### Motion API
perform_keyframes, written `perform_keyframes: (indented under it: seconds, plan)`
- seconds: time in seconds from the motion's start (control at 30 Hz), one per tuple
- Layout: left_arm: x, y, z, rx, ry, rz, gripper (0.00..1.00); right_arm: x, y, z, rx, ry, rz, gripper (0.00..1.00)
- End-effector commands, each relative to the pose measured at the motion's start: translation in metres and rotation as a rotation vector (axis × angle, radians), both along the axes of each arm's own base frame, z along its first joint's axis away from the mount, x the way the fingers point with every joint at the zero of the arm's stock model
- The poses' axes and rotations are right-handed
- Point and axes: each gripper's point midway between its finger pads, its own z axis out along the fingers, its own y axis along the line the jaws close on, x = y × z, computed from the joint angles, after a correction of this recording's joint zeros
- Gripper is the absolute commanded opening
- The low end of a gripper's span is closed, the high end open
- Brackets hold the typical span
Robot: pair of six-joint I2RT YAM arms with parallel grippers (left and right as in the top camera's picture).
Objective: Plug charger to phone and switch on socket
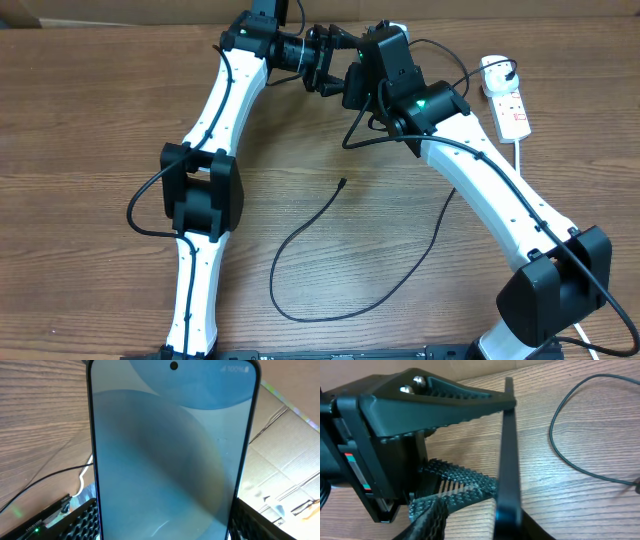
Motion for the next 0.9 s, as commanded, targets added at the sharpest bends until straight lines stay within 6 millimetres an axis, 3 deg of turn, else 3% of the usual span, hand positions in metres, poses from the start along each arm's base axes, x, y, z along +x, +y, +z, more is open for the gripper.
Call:
perform_keyframes:
  seconds: [0.0, 0.47, 0.87]
  plan:
    - [-0.003, -0.0062, 0.0161, -0.027, -0.029, -0.022, 0.65, 0.0022, 0.0027, 0.0118, 0.013, -0.026, 0.0, 0.36]
    - [-0.0034, -0.0063, 0.0166, -0.03, -0.029, -0.024, 0.66, 0.004, -0.0019, 0.0123, -0.005, -0.035, -0.02, 0.27]
    - [-0.0046, -0.0071, 0.0175, -0.035, -0.027, -0.03, 0.65, 0.0045, -0.0018, 0.0104, -0.008, -0.032, -0.021, 0.27]
